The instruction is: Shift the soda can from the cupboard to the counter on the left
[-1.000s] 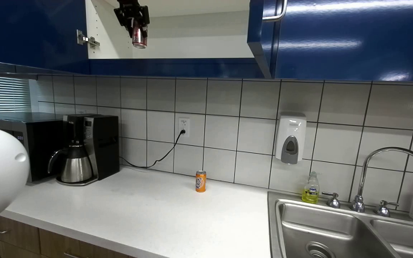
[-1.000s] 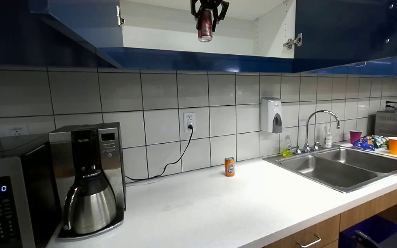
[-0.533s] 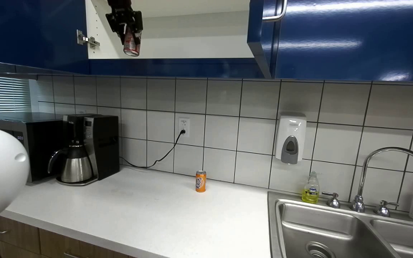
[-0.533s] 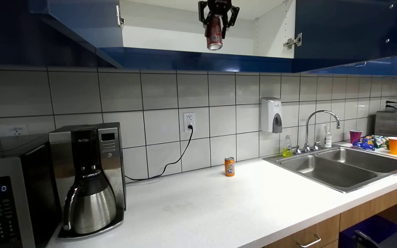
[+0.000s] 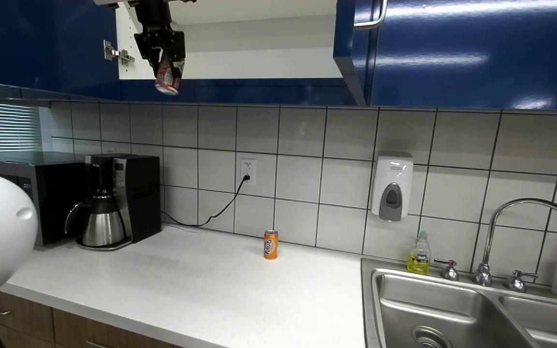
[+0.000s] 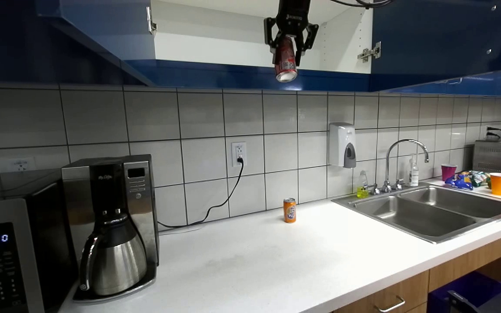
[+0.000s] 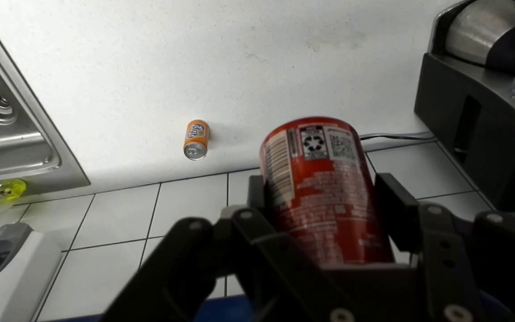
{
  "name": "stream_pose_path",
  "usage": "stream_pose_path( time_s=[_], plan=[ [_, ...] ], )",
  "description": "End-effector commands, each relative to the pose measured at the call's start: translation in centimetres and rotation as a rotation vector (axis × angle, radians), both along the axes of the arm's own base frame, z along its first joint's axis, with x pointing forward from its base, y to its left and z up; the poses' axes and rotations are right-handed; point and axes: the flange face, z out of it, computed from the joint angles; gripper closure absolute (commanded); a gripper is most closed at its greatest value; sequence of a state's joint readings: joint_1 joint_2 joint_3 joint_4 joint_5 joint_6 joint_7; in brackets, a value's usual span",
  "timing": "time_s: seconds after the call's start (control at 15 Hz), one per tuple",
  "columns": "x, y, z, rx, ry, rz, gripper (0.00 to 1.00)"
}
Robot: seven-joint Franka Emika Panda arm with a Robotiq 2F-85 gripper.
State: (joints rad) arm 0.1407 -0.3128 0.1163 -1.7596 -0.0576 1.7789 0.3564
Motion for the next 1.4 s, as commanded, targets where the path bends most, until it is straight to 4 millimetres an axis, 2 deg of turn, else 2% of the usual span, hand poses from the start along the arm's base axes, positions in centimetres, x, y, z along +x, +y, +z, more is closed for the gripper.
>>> stream_pose_path(
  time_s=[0.0,0.6,1.33],
  plan=[
    [-1.9,-1.1,-1.5,0.013,-0.003,-0.004,0.62],
    [-2.7,-3.2,-6.1,0.006,0.054,-0.016,0.62],
    [-0.9,-3.9,-12.1,0.032,0.062,-0.006,0.62]
  ],
)
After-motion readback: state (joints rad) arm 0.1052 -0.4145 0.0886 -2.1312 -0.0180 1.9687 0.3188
